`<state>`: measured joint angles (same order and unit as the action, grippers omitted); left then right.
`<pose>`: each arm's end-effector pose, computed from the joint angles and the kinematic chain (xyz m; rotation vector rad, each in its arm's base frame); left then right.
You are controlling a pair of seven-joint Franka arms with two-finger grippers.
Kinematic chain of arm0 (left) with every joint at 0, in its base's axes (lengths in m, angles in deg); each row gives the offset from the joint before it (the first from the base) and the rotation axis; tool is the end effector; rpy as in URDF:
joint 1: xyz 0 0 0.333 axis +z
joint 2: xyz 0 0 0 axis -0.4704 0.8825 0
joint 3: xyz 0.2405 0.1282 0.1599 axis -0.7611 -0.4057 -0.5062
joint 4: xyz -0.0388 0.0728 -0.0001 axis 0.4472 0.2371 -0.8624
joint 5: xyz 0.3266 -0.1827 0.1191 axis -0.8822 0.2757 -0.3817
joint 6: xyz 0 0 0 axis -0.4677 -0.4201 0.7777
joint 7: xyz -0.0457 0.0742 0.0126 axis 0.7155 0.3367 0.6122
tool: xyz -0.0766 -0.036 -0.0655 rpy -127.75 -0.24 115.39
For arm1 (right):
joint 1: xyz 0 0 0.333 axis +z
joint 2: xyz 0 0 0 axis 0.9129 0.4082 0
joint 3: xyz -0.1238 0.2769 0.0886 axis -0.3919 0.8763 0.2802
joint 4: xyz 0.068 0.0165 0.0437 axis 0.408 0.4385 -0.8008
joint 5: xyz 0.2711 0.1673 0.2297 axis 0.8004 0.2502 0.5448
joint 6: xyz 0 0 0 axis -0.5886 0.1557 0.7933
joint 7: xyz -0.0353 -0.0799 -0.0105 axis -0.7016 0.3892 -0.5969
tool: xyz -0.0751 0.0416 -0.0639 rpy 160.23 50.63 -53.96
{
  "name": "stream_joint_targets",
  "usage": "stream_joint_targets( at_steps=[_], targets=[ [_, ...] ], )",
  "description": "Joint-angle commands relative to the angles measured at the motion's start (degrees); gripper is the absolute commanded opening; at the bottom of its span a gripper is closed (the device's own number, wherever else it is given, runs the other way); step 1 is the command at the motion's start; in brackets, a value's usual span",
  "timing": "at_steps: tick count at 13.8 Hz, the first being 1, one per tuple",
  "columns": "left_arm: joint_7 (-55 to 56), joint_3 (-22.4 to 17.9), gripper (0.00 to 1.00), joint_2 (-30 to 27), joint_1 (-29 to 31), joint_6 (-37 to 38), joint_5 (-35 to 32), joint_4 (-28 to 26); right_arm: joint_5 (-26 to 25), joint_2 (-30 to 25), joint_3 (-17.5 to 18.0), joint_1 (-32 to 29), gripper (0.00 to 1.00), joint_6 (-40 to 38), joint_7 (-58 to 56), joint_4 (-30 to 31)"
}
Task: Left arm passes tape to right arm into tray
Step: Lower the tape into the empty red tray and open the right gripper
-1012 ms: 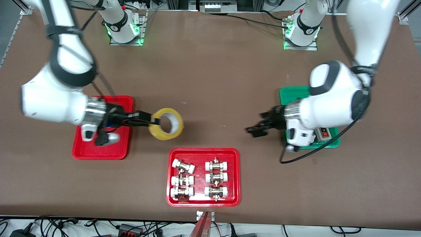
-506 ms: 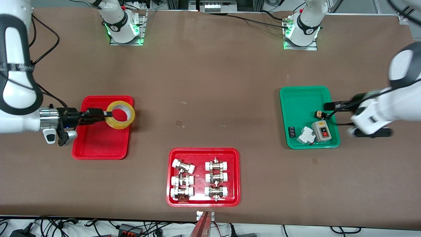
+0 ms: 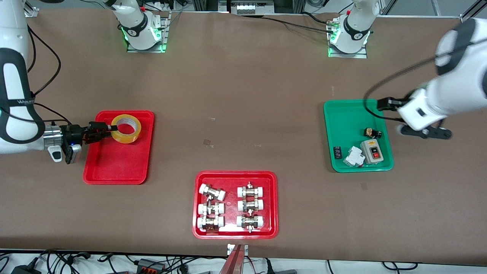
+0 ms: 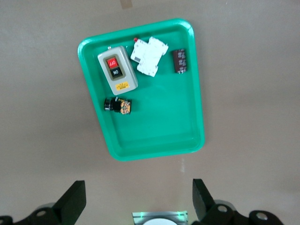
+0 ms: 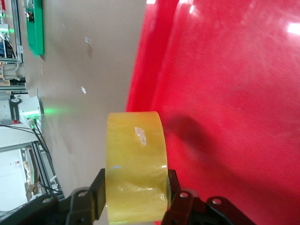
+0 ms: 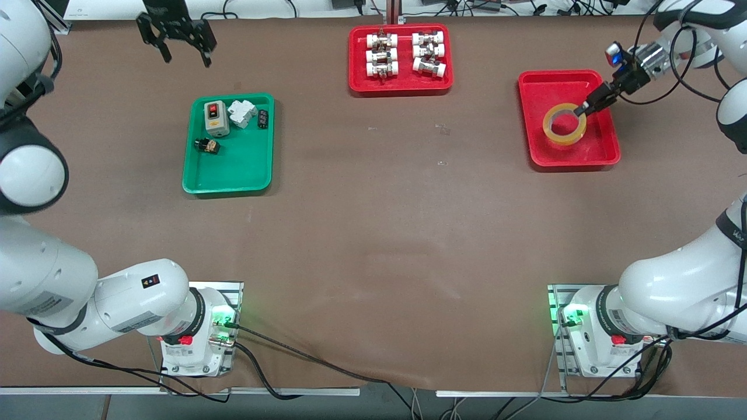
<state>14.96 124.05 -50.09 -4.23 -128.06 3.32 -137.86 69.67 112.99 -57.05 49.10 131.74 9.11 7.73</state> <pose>0.5697 -0.0687 0.4896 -3.0215 0.1791 0.4086 0.5984 -0.1279 0.1934 -2.2407 -0.4923 0.2597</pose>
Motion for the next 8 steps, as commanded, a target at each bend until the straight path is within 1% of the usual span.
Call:
stream_joint_targets(
  at_steps=[1, 2, 3, 4, 6, 7, 8],
  targets=[
    [-1.06, -0.19, 1.0, -5.03, 1.83, -4.65, -0.92, -5.37, -0.79, 0.64, 1.22, -0.42, 0.16, 0.79, -3.07, -0.53],
    [-1.06, -0.45, 1.0, -3.37, 1.83, -4.4, -0.92, -3.27, -1.31, 0.64, 1.22, -0.07, 0.54, 1.4, -3.16, -0.53],
    [-1.84, -0.71, 1.0, -1.96, 2.0, -4.39, -1.44, -1.59, -3.4, 0.64, 1.31, 0.37, 0.91, 3.32, -3.25, -0.53],
    [-1.76, -0.8, 1.0, -0.2, 2.53, -3.96, -1.62, 1.21, -5.08, 0.55, 1.31, 0.81, 1.0, 4.91, -4.2, -0.53],
    [-1.15, -0.89, 1.0, 2.35, 2.71, -0.89, -1.8, 5.43, -7.89, 0.29, 1.31, 2.04, 1.0, 7.98, -8.94, -0.61],
    [-1.06, -2.02, 1.0, 2.54, 2.45, 0.43, -2.49, 7.46, -9.82, 0.03, 1.31, 2.74, 1.0, 9.57, -9.74, -0.61],
    [-1.06, -5.34, 1.0, 1.41, 0.01, 0.7, -2.67, 7.83, -11.32, -0.24, 1.4, 3.44, 1.0, 10.28, -9.75, -1.05]
  ],
)
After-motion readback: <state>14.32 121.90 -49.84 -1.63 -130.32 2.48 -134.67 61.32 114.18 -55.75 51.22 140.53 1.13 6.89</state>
